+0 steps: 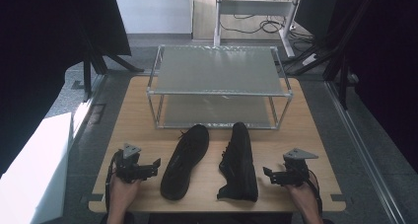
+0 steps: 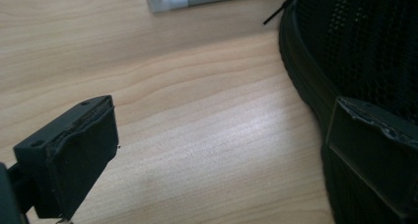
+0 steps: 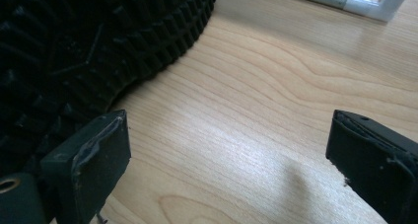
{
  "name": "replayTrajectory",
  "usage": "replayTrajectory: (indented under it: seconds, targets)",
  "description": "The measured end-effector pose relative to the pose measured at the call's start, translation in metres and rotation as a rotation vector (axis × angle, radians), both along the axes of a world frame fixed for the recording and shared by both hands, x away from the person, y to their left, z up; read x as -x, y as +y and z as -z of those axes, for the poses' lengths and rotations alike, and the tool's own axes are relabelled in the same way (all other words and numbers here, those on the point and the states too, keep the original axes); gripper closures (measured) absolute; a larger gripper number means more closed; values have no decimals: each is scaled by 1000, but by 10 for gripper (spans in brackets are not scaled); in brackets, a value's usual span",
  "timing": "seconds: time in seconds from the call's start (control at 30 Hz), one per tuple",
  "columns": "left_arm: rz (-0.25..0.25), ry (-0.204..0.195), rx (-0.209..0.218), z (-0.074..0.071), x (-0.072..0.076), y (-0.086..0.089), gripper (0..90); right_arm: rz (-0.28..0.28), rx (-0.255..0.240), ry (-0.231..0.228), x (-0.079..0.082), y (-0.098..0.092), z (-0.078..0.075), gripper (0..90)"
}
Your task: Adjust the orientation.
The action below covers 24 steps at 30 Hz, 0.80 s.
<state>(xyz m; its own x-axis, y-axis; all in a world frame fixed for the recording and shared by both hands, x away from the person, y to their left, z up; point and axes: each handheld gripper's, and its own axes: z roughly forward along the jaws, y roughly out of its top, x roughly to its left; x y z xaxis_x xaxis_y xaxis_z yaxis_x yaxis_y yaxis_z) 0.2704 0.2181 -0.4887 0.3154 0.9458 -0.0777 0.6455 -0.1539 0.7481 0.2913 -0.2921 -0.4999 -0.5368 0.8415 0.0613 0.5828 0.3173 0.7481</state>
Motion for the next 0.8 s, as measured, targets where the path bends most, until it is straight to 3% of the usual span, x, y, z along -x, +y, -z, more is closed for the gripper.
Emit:
replayTrajectory:
  seconds: [0.1,0.4,0.8]
  targets:
    - [1,-10,21,-1,0,0,0,-3,-5,4,0,0,1,34]
    - [9,7,29,3,-3,0,0,-20,-1,-13,2,6,0,37]
    - [30,11,-1,7,-4,-2,0,-11,-4,-18,2,6,0,58]
